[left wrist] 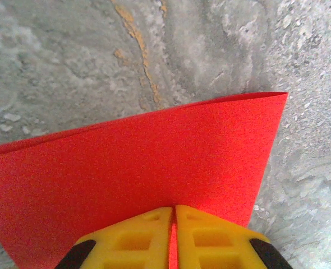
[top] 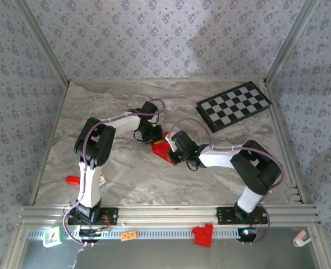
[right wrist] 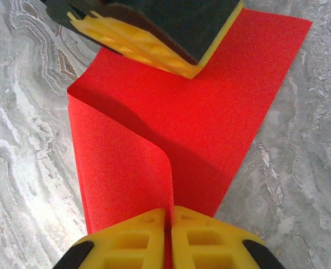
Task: Fold a paper plane with a square sheet of paper (pick it up from the middle)
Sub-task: Third fold the triangle at the center of the table.
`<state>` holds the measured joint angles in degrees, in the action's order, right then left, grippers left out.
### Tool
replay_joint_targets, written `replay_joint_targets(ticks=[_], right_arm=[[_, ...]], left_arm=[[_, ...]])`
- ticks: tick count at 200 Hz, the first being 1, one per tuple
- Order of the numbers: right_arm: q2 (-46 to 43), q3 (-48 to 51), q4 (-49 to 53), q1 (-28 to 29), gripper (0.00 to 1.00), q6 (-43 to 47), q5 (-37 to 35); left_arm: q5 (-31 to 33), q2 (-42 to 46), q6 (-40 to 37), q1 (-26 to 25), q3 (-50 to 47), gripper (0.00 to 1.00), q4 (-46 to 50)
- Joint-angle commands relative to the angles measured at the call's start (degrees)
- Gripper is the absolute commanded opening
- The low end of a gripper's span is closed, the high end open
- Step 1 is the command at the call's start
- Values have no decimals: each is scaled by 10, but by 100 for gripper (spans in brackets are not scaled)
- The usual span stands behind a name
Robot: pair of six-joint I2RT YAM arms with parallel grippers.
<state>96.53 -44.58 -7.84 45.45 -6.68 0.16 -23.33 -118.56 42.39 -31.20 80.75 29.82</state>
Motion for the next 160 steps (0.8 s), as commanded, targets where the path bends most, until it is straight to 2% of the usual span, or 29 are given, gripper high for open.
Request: replay_joint_targets(ticks=[1,122,160], right_arm=[[8,-16,16,2,11,-6,-8],[25,-25,32,4,12,-2,-2],[28,-24,39,4,12,-2,-2]], left_arm=[[2,-22,-14,-7,2,12,23],[0,-15,-12,-7,1,12,16],[-2,15,-3,-2,5,17,5]])
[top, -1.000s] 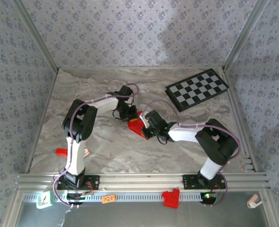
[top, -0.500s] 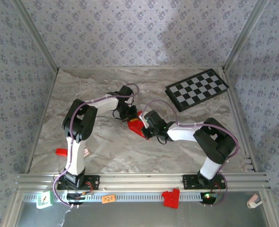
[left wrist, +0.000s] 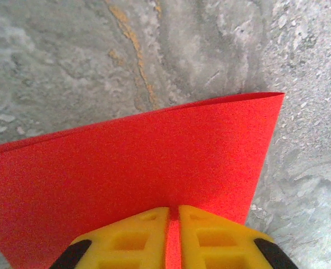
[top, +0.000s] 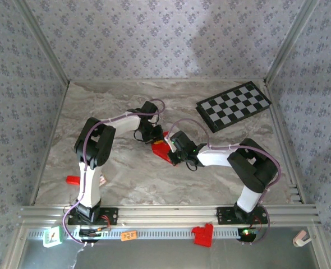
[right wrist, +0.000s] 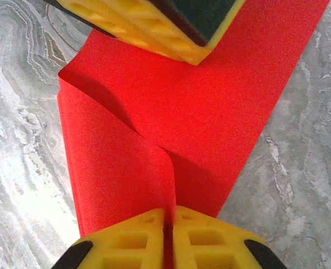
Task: Fold a paper plane with a square sheet of paper (pick it up from the middle)
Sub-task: Third fold the triangle at the center of the table.
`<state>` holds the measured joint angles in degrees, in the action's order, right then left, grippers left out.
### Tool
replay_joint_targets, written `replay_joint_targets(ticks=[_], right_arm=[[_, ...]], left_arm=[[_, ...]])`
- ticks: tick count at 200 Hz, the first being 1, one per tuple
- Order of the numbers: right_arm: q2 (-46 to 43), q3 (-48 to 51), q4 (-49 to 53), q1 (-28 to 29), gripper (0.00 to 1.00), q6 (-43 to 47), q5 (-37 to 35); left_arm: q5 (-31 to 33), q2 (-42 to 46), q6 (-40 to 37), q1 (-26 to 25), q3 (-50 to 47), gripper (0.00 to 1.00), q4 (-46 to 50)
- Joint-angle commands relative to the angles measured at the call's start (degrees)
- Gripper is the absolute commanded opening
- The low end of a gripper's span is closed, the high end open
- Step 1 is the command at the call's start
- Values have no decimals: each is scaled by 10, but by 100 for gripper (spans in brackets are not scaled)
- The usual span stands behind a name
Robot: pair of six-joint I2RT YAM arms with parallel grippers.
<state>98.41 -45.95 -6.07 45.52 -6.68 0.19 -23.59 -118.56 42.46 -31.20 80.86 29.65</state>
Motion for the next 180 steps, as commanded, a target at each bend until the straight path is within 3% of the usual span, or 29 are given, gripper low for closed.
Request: replay_joint_targets(ticks=[1,38,93,134,180], right_arm=[[9,-10,21,4,12,-2,-2],[9,-8,20,4,12,-3,-2],[12,-11,21,2,12,-4,4],[13,-15,28,1,12,-6,5],[10,-12,20,2,12,-13,-6]], left_arm=[[1,16,-3,-1,3,17,6],[-9,60,28,20,-22,25,-33],[-22,135,84,33,-109,26,-93],[-35,201,185,10,-223,24,-204],[-32,208,261,-12,-282,17,-294]])
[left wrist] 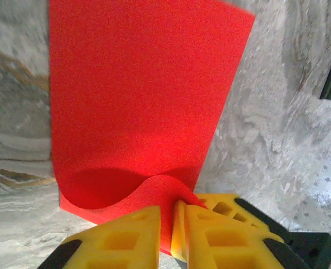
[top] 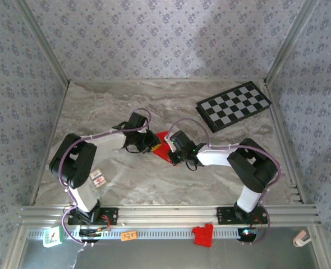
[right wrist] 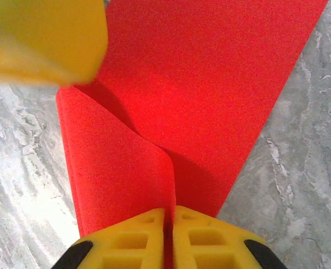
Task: Fold a paper plane with a square sheet of paper (pick it up from the middle)
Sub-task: Third fold the triangle at the center of the table.
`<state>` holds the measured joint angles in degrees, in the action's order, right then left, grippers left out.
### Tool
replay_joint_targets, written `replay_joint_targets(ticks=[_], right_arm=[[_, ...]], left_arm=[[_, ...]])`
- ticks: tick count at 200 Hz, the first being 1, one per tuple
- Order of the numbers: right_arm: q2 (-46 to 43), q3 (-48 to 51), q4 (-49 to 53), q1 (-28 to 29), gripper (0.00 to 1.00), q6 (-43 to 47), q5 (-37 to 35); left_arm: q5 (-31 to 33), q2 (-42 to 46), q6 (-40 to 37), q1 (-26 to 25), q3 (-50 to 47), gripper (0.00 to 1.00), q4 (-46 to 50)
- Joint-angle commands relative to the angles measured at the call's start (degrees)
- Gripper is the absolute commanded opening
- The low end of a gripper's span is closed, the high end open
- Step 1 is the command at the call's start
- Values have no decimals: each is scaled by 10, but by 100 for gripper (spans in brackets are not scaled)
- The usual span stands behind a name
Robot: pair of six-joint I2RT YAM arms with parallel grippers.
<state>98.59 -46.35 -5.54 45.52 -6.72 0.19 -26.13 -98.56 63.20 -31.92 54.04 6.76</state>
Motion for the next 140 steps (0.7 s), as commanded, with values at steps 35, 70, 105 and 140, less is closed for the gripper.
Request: replay_joint_targets(ticks=[35,70,105,140], right_arm=[[10,-11,18,2,12,-13,-7],[9,-12,20,2,13,-14,-8],[13,-13,20,3,13,-15,-6],[14,-15,22,3,13,-16,-7]], left_arm=[[-21,-18,65,-17,-7,12,-77],[-13,-18,55,-19,-11,12,-46],[-8,-19,48,-23,-16,12,-33],[-9,-33,46,-25,-14,11,-27]])
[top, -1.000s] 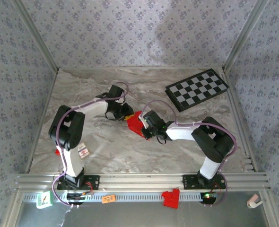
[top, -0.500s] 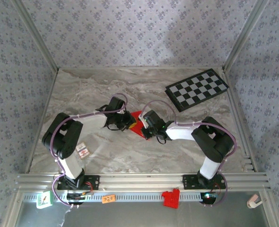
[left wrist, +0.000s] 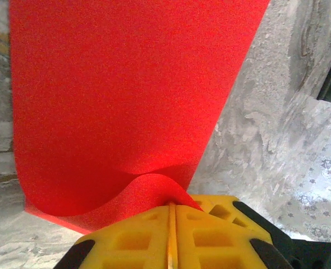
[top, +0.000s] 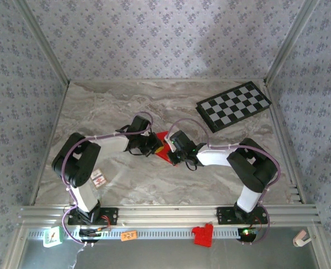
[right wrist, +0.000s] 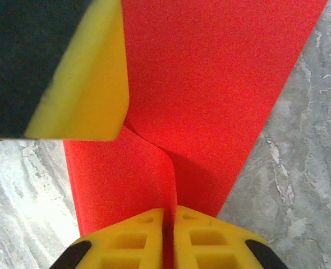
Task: Fold a paper plane with a square sheet of paper (pick it up from the middle)
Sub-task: Third fold the triangle at the center of the table.
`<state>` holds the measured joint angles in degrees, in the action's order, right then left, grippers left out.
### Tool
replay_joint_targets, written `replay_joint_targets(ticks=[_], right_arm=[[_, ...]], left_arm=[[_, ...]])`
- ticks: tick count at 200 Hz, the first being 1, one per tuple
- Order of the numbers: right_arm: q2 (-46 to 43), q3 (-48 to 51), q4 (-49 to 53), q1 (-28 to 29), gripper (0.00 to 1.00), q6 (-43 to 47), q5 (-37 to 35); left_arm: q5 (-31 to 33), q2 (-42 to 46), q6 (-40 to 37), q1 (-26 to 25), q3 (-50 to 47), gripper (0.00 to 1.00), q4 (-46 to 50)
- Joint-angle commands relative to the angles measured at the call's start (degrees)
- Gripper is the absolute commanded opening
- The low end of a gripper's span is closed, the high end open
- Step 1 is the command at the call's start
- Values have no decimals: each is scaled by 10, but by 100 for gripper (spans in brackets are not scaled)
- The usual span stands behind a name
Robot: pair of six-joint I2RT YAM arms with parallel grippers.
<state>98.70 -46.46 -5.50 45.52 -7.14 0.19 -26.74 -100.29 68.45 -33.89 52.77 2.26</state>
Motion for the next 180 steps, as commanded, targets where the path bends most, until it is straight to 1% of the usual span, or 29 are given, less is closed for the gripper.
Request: replay_joint_targets(ticks=[1,180], right_arm=[[13,-14,21,3,13,-12,-7],[20,-20,32,4,13,-16,-16]], left_arm=[[-4,-16,-6,-5,-1,11,18],[14,-29,-24,-9,-9,10,44]])
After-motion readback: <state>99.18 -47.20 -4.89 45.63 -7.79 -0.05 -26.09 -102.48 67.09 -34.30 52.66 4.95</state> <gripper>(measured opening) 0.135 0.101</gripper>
